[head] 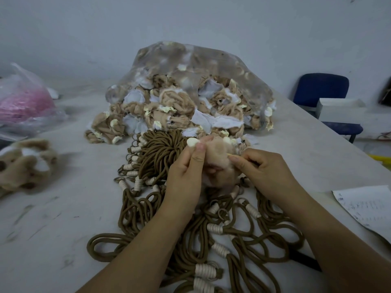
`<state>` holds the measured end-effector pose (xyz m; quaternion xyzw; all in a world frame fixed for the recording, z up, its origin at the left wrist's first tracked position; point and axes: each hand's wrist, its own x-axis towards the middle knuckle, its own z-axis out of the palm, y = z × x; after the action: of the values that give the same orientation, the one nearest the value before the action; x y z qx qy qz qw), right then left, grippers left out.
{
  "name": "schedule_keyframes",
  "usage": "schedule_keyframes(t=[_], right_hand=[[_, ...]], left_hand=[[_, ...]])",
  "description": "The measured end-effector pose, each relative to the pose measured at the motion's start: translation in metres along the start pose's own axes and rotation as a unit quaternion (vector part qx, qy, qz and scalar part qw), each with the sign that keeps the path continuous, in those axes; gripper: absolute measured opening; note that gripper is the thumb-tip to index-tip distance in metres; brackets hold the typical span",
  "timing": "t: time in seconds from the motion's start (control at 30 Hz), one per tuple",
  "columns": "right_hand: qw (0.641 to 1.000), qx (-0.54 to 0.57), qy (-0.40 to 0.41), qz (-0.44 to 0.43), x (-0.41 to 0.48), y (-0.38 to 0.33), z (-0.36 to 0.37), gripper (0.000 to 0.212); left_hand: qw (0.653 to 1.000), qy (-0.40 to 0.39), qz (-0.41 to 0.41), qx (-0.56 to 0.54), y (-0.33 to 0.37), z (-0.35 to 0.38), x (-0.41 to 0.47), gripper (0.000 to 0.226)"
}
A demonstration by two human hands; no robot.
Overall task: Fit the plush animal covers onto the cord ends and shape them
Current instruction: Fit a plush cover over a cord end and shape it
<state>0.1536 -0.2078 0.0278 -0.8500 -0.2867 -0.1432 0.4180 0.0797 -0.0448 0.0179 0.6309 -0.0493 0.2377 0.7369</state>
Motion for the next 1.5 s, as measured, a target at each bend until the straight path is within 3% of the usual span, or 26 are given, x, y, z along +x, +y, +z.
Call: schedule_keyframes(t=[0.2, 0.5, 0.6, 0.7, 0.83, 1.0, 1.3, 1.5], right_hand=[[0.999, -0.031, 0.007, -0.035, 0.001, 0.007, -0.011, 0.054], [0.99, -0.127, 0.01, -0.054, 0.004, 0.004, -0.019, 0.058], [0.989, -0.141, 0.011, -0.049, 0.003, 0.001, -0.013, 0.059], [0.987, -0.154, 0.015, -0.042, 0.001, 0.0, -0.005, 0.059], [0.992, -0.126, 0.012, -0.03, 0.001, 0.004, -0.003, 0.058], [0.996, -0.08, 0.009, -0.029, 0.001, 0.005, 0.0, 0.057], [1.0, -0.008, -0.017, -0.004, -0.001, 0.005, 0.011, 0.063], [1.0, 0.007, -0.015, 0.0, 0.0, 0.007, 0.009, 0.06]], left_hand=[[0.996, -0.042, -0.042, -0.07, 0.004, 0.003, -0.001, 0.048], [0.985, -0.076, -0.081, -0.129, 0.005, -0.005, 0.002, 0.03], [0.985, -0.049, -0.081, -0.143, 0.003, -0.002, 0.003, 0.029], [0.995, 0.006, -0.056, -0.083, -0.001, 0.002, 0.003, 0.033], [0.999, 0.032, -0.007, -0.005, 0.0, 0.003, 0.001, 0.036], [0.998, 0.05, 0.018, 0.016, 0.004, 0.004, -0.001, 0.032], [0.995, 0.079, 0.06, -0.006, 0.0, 0.003, 0.0, 0.028], [0.994, 0.069, 0.032, -0.081, 0.002, 0.003, 0.001, 0.027]])
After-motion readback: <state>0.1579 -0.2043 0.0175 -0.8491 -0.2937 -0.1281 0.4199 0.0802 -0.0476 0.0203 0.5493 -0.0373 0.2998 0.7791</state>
